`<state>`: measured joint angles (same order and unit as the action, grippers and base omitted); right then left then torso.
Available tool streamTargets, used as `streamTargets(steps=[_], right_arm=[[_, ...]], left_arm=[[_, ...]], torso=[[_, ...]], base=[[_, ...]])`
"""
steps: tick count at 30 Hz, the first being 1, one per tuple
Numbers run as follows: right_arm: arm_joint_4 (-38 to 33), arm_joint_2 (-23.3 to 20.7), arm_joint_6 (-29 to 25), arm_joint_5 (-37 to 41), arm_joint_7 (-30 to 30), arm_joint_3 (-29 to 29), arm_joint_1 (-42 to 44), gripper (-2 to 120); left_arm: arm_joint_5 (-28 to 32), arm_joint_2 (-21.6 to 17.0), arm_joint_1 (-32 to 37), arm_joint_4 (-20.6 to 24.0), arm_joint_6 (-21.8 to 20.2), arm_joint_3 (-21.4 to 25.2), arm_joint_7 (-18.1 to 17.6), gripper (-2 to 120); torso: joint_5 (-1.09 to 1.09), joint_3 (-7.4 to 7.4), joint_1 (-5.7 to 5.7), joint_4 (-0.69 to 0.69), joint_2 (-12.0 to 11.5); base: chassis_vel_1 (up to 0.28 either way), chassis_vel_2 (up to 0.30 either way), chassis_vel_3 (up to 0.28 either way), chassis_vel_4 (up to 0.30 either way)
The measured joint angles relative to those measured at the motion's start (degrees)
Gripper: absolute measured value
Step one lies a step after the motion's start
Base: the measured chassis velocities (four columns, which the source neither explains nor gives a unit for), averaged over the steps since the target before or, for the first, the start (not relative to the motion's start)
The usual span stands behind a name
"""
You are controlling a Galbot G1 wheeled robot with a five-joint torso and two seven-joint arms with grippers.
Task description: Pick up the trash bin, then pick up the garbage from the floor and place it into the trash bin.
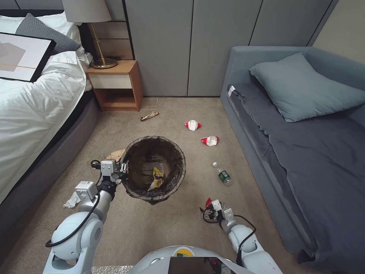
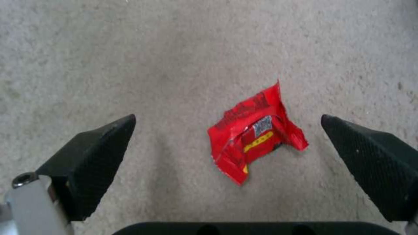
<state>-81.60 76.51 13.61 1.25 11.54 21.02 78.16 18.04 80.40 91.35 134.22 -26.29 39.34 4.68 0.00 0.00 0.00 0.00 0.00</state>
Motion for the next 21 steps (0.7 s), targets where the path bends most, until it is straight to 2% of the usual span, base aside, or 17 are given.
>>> streamTargets(steps=[21], right_arm=[[2.53, 0.03, -0.35, -3.53, -1.24, -0.26, -2.09, 100]], left_arm=[[-0.54, -0.12, -0.04, 0.16, 0.14, -0.26, 0.67, 6]], torso=[[0.00, 0.00, 0.00, 0.00, 0.00]], base=[[0.000, 0.000, 0.000, 0.000]])
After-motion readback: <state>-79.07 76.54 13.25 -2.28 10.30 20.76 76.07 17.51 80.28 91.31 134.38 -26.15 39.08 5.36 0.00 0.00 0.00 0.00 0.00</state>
